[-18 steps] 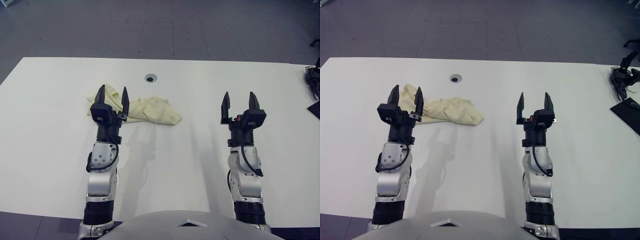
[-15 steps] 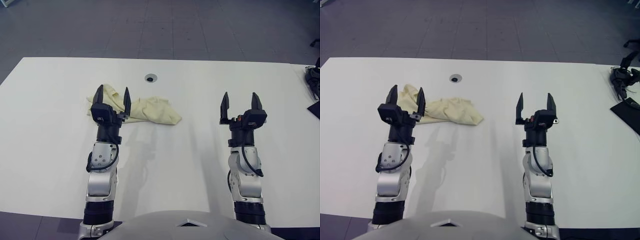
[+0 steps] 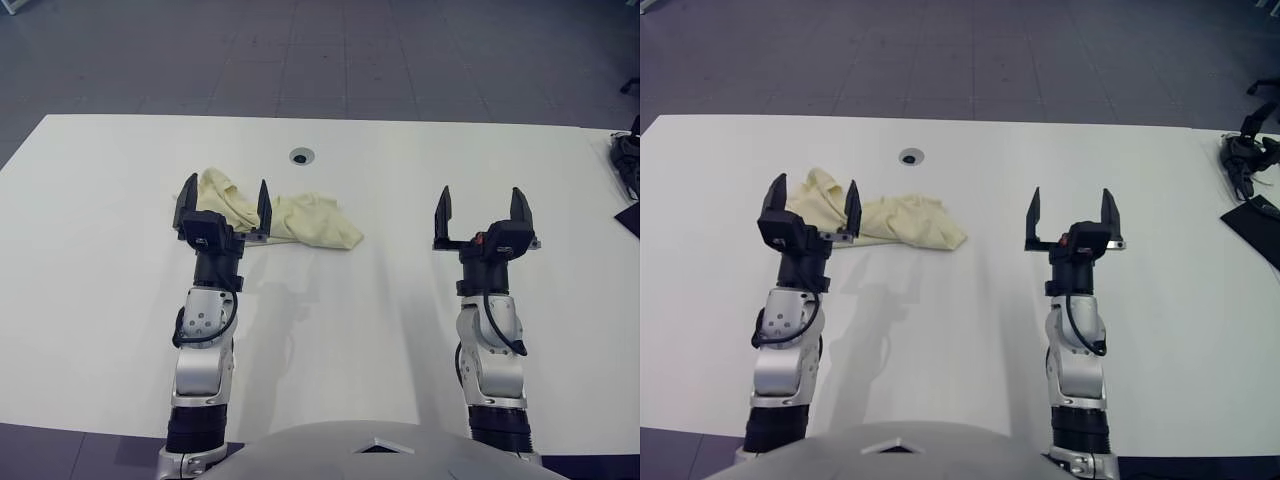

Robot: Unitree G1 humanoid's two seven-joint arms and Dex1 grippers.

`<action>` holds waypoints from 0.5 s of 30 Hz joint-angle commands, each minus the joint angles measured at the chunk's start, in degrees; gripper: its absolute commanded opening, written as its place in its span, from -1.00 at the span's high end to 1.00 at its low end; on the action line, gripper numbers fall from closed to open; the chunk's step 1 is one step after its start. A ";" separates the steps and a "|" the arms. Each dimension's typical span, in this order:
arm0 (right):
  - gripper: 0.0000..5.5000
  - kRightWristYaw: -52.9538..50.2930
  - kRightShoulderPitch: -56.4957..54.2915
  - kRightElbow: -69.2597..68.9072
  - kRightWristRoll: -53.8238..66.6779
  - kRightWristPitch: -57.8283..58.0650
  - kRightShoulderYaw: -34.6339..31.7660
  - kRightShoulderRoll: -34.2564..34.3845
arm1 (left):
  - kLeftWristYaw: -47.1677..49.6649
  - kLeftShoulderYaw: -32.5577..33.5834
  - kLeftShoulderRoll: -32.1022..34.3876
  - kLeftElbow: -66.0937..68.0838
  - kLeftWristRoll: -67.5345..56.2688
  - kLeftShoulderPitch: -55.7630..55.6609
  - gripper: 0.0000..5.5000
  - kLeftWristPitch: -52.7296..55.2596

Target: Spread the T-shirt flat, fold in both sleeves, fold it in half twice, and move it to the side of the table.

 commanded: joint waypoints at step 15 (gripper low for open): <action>-0.96 -1.36 0.04 -0.04 -0.46 -0.12 -0.64 0.46 | -0.38 -0.65 -0.10 1.17 0.08 -0.71 -0.96 0.43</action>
